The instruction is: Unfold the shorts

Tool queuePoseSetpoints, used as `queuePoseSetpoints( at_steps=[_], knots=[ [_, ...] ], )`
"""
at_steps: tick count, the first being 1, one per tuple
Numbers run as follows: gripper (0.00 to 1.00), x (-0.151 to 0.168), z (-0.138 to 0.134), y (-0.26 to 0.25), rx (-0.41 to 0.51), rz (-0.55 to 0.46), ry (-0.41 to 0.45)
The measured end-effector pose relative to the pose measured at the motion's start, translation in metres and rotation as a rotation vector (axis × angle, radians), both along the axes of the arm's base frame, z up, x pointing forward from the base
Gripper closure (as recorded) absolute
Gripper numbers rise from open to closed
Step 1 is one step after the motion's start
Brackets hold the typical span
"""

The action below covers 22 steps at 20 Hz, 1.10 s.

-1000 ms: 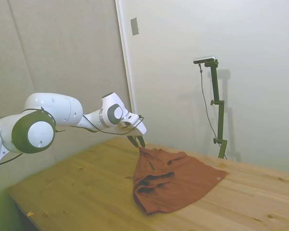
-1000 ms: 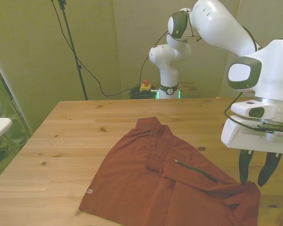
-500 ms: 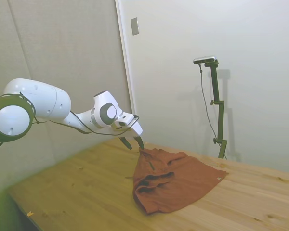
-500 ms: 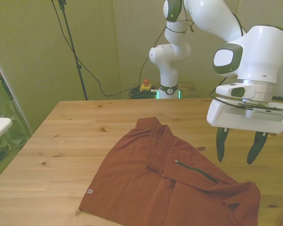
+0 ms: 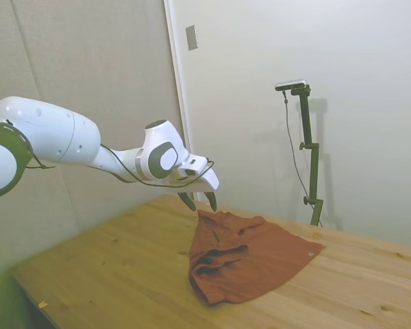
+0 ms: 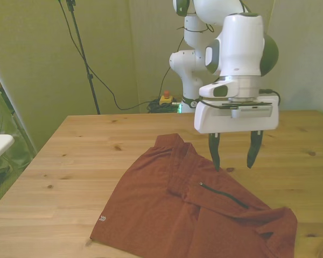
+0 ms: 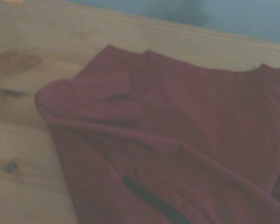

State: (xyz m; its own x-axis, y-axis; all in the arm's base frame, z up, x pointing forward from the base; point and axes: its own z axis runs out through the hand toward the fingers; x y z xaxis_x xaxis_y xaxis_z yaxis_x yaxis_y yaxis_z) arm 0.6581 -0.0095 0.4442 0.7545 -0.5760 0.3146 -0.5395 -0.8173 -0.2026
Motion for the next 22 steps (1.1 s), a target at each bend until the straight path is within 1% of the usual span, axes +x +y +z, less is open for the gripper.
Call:
queuePoseSetpoints(
  at_steps=[2, 4, 6, 8, 10, 14, 17, 22],
  knots=[
    [0.00, -0.010, -0.002, -0.021, 0.055, 0.046, 0.022],
    [0.00, -0.018, 0.001, -0.058, 0.105, 0.068, 0.038],
    [0.00, -0.028, 0.004, -0.107, 0.142, 0.072, 0.052],
    [0.00, -0.035, 0.008, -0.149, 0.165, 0.055, 0.061],
    [0.00, -0.031, 0.011, -0.154, 0.168, 0.054, 0.065],
    [0.00, -0.022, 0.001, -0.164, 0.165, 0.045, 0.080],
    [0.00, -0.009, -0.015, -0.176, 0.185, 0.051, 0.099],
    [0.00, 0.011, -0.047, -0.195, 0.216, 0.073, 0.172]
  ],
)
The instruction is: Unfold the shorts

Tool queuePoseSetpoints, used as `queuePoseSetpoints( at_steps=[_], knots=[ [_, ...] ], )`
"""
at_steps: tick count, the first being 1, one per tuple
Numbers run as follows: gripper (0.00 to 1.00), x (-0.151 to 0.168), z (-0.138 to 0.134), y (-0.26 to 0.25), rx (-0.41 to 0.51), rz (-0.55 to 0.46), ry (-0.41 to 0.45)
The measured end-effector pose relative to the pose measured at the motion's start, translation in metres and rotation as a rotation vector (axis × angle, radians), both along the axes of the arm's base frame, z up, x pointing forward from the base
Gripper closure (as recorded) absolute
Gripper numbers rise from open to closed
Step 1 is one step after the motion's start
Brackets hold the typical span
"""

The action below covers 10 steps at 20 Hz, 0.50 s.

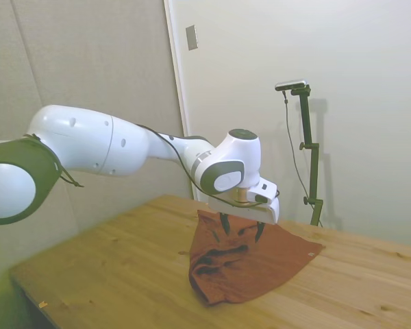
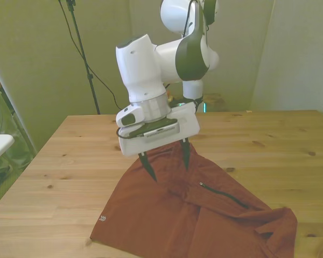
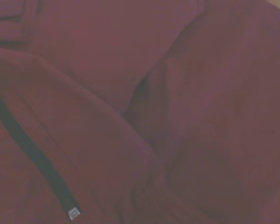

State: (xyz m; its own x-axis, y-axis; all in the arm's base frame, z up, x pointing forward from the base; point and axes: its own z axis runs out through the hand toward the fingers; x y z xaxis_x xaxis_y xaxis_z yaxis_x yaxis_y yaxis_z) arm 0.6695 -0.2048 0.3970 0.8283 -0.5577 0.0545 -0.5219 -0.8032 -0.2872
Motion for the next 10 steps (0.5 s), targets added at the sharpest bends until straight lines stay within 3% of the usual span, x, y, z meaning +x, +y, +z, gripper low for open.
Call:
queuePoseSetpoints(
  at_steps=[10],
  knots=[
    [0.00, 0.028, -0.027, 0.006, 0.048, 0.046, 0.057]
  ],
)
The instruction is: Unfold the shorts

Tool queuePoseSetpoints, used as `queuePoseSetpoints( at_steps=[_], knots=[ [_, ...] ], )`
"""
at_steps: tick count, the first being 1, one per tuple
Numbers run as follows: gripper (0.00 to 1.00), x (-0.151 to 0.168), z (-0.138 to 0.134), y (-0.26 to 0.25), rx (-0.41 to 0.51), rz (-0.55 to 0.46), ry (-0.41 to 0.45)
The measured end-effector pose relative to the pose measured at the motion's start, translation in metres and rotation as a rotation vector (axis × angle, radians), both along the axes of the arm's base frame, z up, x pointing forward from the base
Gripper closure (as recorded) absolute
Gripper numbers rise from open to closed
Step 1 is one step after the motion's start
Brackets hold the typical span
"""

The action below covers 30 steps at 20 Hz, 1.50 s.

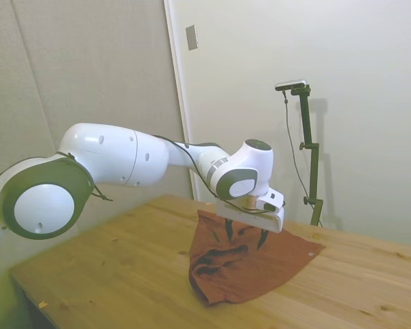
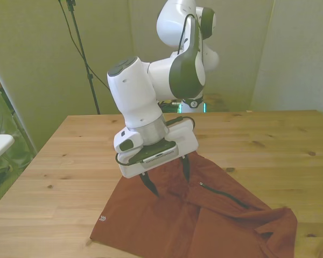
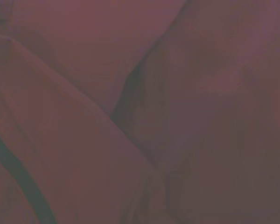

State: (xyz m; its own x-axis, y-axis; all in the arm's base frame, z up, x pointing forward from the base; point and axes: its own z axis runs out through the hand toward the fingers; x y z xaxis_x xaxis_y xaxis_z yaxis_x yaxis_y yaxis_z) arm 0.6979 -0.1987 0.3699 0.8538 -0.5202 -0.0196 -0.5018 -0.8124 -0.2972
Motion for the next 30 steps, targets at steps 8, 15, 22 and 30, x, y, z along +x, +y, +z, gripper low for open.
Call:
queuePoseSetpoints(
  at_steps=[8, 15, 22, 30],
  knots=[
    [1.00, 0.003, -0.007, 0.020, 0.013, 0.029, 0.022],
    [1.00, -0.002, -0.008, 0.032, 0.024, 0.047, 0.046],
    [1.00, -0.005, -0.012, 0.034, 0.026, 0.050, 0.056],
    [1.00, -0.006, -0.013, 0.033, 0.029, 0.058, 0.060]
  ],
)
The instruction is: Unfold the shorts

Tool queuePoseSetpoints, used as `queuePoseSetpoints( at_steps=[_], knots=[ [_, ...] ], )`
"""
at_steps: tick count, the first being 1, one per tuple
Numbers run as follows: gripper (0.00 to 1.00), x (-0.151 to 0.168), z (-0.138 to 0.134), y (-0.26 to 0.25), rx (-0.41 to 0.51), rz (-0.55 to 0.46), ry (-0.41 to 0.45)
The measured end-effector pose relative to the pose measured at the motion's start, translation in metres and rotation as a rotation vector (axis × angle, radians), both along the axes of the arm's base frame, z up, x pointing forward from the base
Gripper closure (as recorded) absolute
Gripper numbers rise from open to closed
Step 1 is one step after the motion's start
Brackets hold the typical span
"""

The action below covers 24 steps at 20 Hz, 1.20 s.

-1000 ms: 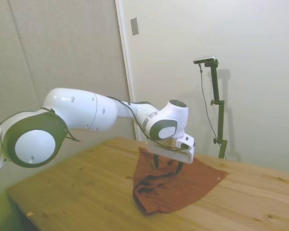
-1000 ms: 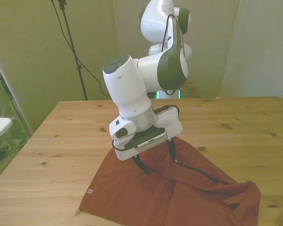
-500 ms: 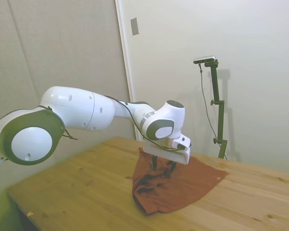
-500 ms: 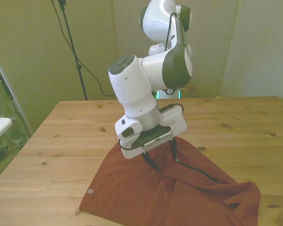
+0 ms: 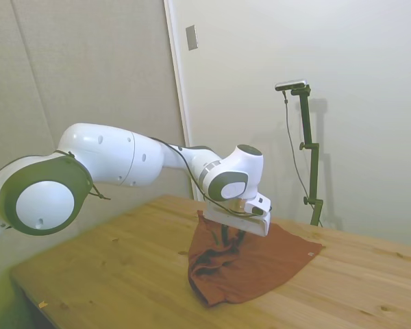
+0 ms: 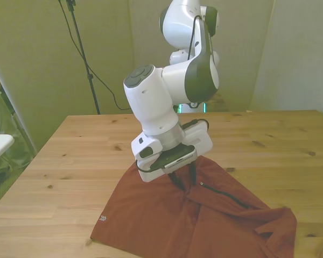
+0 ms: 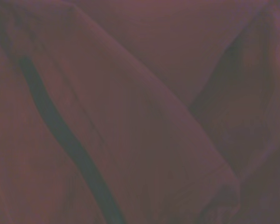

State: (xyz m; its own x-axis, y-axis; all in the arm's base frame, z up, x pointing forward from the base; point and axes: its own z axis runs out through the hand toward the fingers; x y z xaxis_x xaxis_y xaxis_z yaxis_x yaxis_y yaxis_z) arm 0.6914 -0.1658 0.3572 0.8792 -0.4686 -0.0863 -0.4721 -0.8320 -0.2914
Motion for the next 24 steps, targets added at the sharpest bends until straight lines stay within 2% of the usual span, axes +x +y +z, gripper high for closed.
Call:
queuePoseSetpoints(
  at_steps=[6, 9, 12, 17, 21, 24],
  knots=[
    [1.00, -0.010, 0.028, 0.019, -0.003, 0.052, -0.037],
    [1.00, -0.022, 0.051, 0.067, -0.033, 0.127, -0.073],
    [1.00, -0.042, 0.064, 0.141, -0.085, 0.248, -0.108],
    [1.00, -0.080, 0.046, 0.232, -0.152, 0.409, -0.098],
    [1.00, -0.100, 0.012, 0.268, -0.232, 0.494, -0.049],
    [1.00, -0.102, -0.008, 0.286, -0.276, 0.512, -0.032]
  ],
)
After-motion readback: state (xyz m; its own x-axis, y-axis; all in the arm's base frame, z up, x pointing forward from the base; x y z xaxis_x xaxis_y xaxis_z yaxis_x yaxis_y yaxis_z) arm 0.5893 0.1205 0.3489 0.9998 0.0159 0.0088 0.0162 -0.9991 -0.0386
